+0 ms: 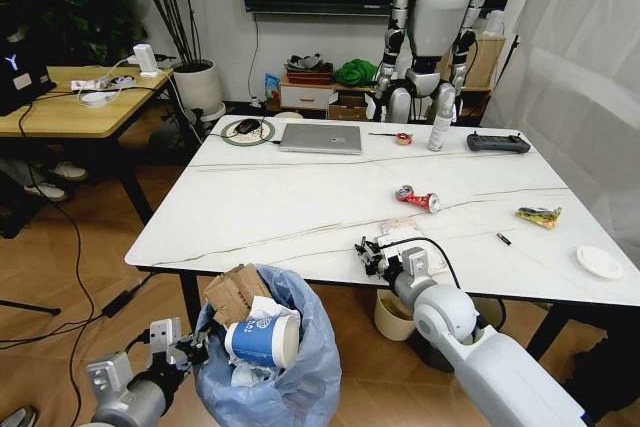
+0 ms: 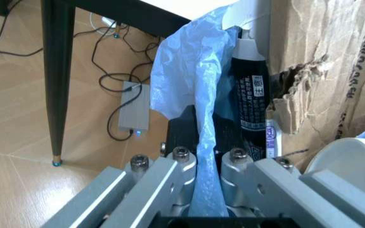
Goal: Pick up the trash bin and place the trash from the table into it.
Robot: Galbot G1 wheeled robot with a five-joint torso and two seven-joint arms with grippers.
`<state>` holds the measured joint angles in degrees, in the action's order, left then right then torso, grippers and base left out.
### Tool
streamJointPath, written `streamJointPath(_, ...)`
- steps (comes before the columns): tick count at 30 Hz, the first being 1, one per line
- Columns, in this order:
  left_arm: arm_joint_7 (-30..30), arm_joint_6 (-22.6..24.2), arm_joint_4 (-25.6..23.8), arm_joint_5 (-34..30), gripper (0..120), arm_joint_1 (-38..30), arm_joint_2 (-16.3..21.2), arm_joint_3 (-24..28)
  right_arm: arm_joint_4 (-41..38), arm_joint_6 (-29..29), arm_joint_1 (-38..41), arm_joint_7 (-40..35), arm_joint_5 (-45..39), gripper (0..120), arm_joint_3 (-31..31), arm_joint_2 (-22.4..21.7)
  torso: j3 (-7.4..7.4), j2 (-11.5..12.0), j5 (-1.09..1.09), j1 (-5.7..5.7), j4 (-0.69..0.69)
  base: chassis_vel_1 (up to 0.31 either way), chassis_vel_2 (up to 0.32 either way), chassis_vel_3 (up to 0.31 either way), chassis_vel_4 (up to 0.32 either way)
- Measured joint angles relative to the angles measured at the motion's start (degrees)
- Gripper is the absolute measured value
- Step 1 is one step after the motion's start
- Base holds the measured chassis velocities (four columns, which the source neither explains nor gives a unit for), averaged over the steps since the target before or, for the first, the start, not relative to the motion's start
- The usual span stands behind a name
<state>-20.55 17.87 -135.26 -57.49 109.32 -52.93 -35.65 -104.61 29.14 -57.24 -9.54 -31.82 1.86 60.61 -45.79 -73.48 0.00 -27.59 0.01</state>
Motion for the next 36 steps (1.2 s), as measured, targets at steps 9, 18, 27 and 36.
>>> streamJointPath(9, -0.01, -0.01, 0.04, -0.02, 0, -0.16, -0.16, 0.27, -1.60, -0.73, -0.54, 0.30, -0.66, 0, 0.61, -1.39, -0.01, 0.00, 0.02, -0.01, 0.00, 0.000, 0.000, 0.000, 0.000)
streamJointPath(18, -0.01, -0.01, -0.74, 0.00, 0, 0.60, -0.11, 0.34, -15.51, -7.49, -0.64, 6.49, -15.17, 0, 2.88, -7.43, -0.01, 0.00, -0.01, -0.01, 0.00, 0.000, 0.000, 0.000, 0.000)
streamJointPath(27, -0.02, 0.00, -0.84, -0.15, 0, 0.25, 0.00, 0.12, -25.53, -10.04, -1.09, 8.86, -22.27, 0, -3.23, -11.79, 0.00, 0.00, 0.00, -0.01, 0.00, 0.000, 0.000, 0.000, 0.000)
streamJointPath(36, -0.02, 0.03, -0.64, -0.18, 0, 0.02, -0.23, 0.23, -25.85, -10.85, -1.85, 8.92, -21.64, 0, -9.15, -13.02, 0.00, 0.00, 0.00, -0.02, 0.00, 0.000, 0.000, 0.000, 0.000)
